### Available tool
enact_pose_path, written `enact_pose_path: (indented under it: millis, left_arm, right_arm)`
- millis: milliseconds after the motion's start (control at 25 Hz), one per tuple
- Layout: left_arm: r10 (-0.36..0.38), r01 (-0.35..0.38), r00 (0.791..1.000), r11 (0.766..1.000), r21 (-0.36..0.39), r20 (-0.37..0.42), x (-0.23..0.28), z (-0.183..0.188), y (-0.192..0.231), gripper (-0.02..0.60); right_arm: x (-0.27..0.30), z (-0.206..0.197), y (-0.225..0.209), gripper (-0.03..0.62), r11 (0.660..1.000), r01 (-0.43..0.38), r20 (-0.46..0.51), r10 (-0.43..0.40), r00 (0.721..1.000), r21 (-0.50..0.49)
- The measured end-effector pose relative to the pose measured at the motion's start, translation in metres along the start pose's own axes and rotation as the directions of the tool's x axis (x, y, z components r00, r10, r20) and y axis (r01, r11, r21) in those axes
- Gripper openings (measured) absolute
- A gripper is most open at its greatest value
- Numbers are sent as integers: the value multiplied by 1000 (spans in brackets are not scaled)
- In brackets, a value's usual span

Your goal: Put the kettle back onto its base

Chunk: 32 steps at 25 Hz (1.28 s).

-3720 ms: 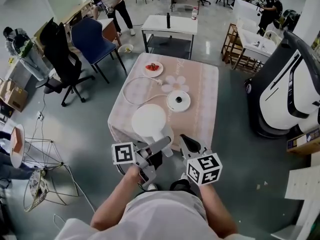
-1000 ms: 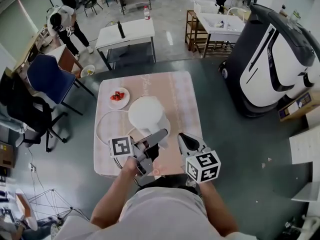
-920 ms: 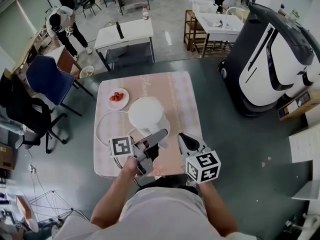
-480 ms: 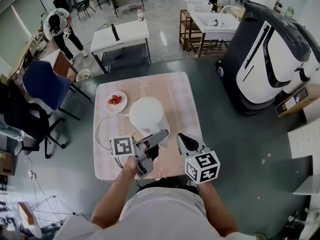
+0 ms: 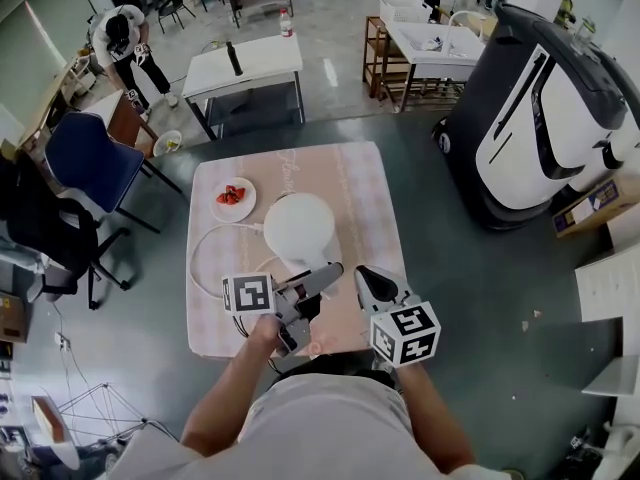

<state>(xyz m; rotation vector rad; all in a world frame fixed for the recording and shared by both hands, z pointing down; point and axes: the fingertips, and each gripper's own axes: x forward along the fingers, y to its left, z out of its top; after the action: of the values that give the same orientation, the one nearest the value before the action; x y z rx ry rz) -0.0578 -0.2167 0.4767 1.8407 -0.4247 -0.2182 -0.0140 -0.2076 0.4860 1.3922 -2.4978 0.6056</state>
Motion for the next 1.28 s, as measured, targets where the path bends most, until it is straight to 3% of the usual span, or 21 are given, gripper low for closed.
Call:
enact_pose_path:
  millis: [560, 840, 1000, 1280]
  left_arm:
    - [57, -56, 998, 997, 44, -26, 9, -21, 9, 233]
    - [32, -33, 999, 999, 37, 21, 6, -20, 11, 234]
    - [32, -31, 997, 999, -8, 72, 3, -20, 17, 305]
    - [103, -109, 988, 993, 49, 114, -6, -21, 17, 305]
  right_arm:
    - [-3, 0, -4, 5, 999, -50, -9, 50, 999, -8]
    - [-4, -1, -1, 5, 996, -85, -18, 85, 996, -21]
    - [-5, -1, 1, 5, 994, -103, -26, 102, 994, -28]
    - [-7, 0, 1, 5, 991, -130, -31, 129, 991, -39]
